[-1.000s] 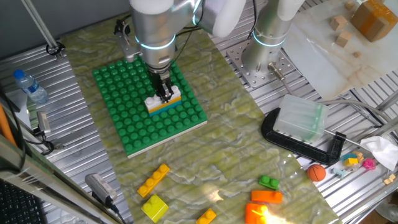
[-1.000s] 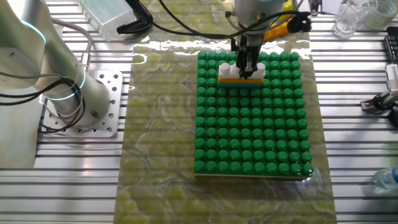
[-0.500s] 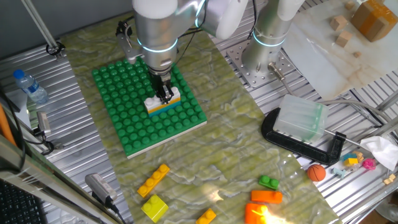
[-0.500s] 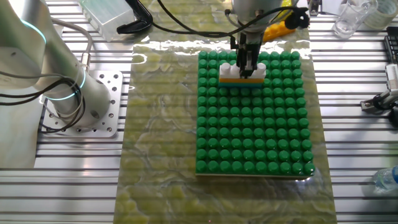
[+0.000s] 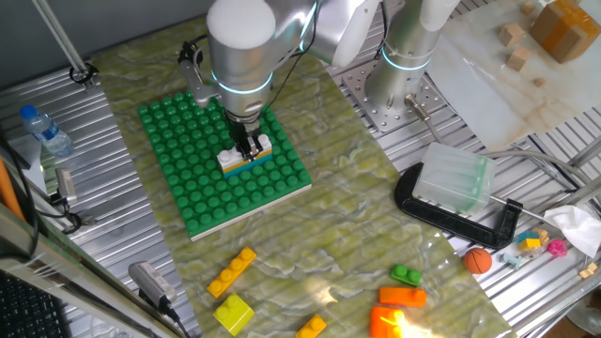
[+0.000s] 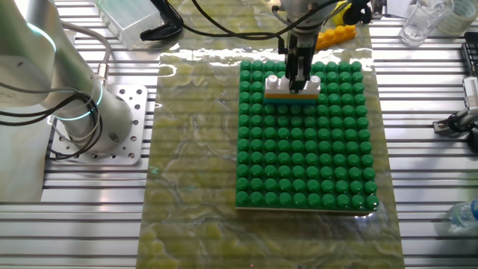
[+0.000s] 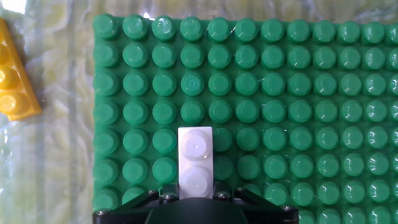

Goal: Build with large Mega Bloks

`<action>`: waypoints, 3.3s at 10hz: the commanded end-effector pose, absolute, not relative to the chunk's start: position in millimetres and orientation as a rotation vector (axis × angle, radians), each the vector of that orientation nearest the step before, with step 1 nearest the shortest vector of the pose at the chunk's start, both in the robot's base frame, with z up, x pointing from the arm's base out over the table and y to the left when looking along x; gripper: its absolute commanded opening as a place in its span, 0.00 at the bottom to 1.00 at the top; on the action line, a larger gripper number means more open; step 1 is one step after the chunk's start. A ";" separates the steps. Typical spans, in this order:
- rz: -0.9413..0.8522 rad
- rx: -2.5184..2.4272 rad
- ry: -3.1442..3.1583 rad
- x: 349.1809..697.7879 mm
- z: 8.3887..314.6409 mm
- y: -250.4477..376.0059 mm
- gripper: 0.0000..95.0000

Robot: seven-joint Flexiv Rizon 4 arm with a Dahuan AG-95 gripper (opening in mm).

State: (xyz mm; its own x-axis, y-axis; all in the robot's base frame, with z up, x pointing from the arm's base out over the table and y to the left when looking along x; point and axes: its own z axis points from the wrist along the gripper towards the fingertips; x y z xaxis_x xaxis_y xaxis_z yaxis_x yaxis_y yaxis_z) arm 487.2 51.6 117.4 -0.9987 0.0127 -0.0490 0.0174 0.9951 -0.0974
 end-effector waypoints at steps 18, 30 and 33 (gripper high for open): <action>-0.129 -0.043 3.047 486.9 115.7 49.8 1.00; -0.115 -0.057 3.063 467.6 161.9 33.0 0.00; -0.062 0.003 3.092 464.2 158.2 29.1 0.00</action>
State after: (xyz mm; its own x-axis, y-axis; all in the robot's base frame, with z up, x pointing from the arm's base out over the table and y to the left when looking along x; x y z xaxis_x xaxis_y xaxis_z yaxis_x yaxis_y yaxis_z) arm 466.0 28.4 153.3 -0.9981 0.0036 -0.0614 0.0067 0.9987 -0.0497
